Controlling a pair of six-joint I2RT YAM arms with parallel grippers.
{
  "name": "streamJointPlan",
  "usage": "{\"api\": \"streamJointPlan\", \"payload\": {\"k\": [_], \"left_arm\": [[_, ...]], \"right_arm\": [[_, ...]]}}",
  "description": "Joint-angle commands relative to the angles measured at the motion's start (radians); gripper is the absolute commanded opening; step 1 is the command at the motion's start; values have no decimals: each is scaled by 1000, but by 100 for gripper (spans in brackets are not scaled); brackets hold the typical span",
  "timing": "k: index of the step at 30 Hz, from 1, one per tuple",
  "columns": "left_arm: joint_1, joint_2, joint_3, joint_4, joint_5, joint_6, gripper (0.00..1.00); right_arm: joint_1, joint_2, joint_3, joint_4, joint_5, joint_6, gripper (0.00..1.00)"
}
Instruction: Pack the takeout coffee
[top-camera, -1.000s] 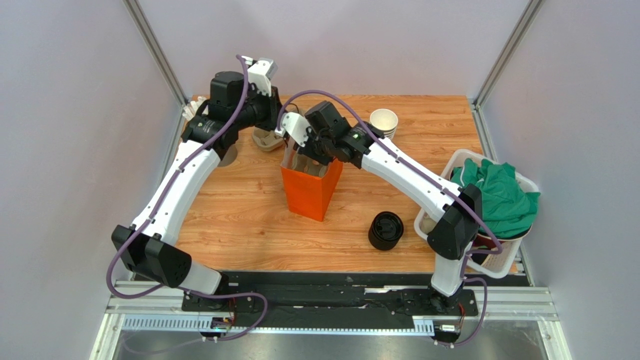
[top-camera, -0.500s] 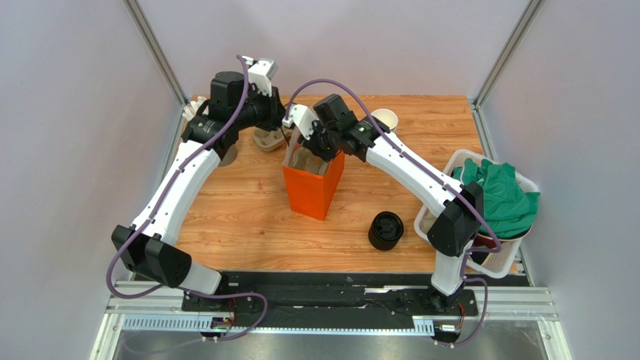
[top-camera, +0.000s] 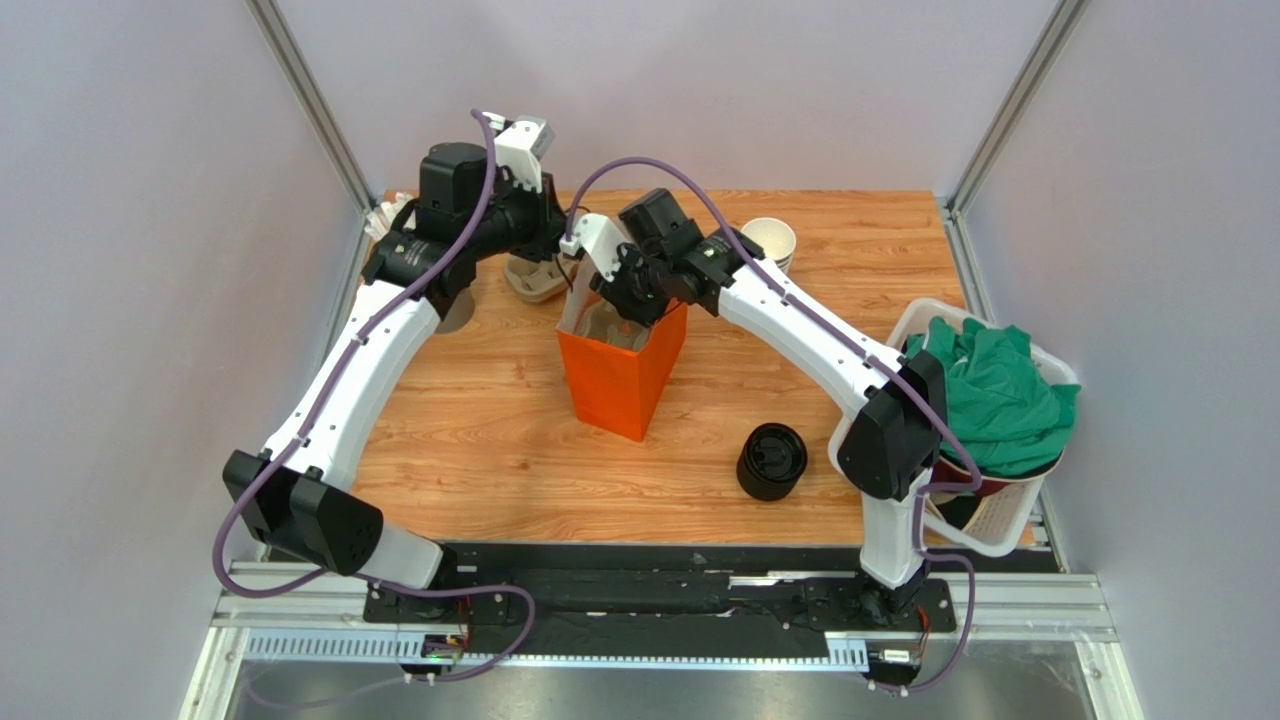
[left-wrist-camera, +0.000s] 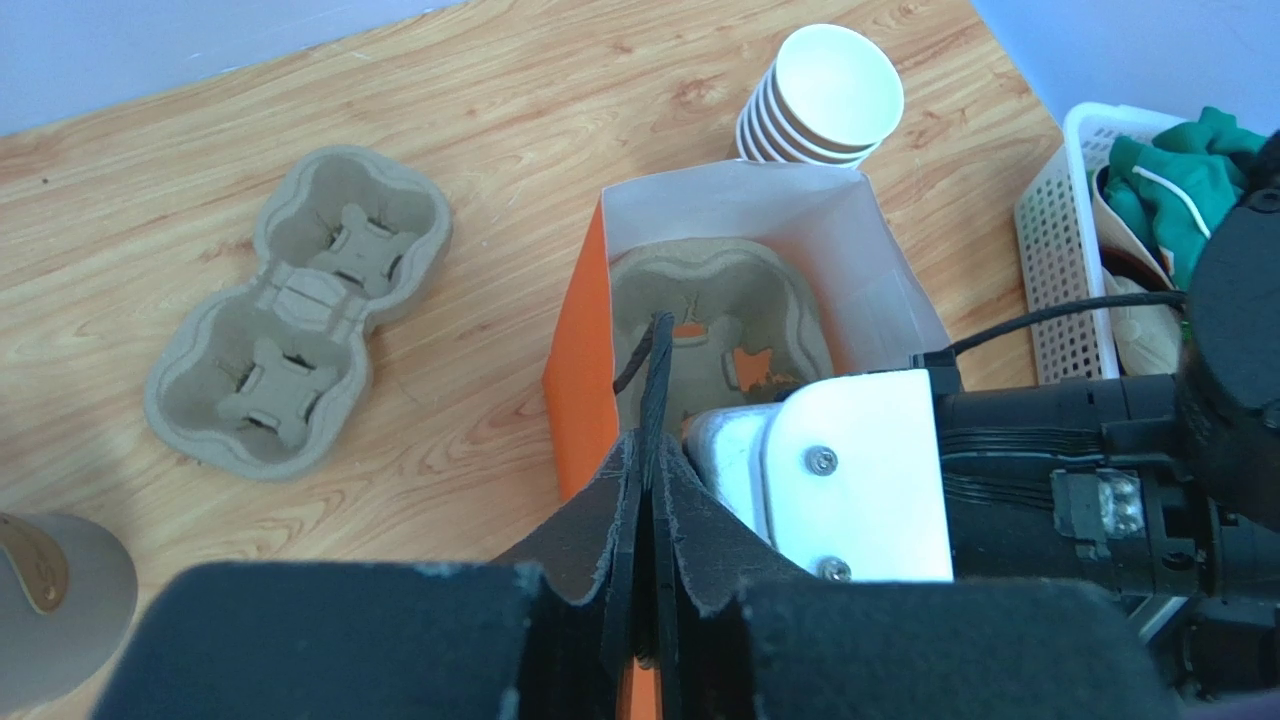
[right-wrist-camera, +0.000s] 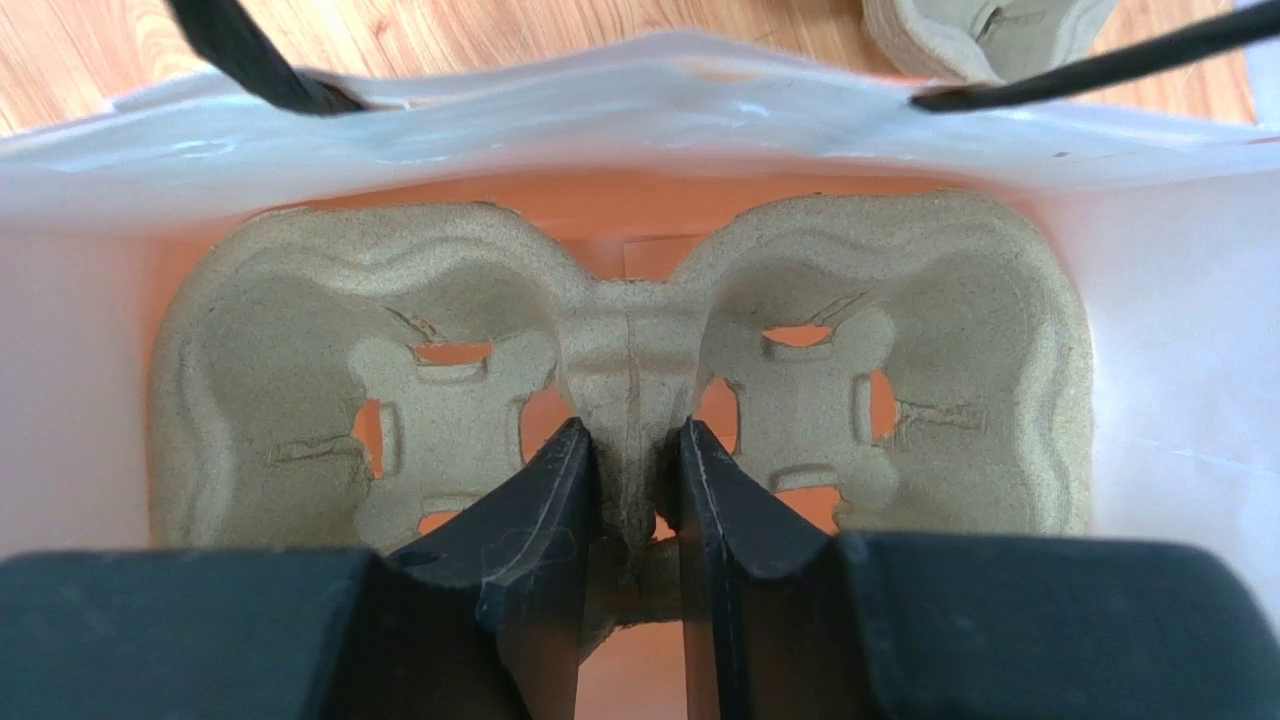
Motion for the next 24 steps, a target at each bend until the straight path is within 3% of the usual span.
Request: {"api": "streamJointPlan", "payload": {"k": [1,9,24], "left_arm": [[-2,-9,8,16,0,-16,8],[-2,3,14,14,0,-20,0],[-2,9,8,0,-128,-20,0]], "right_arm": [[-3,10,13,3,-3,15,27],[-8,44,16,-6,12,12,27],[-10,81,23,-15,-5,12,26]]}}
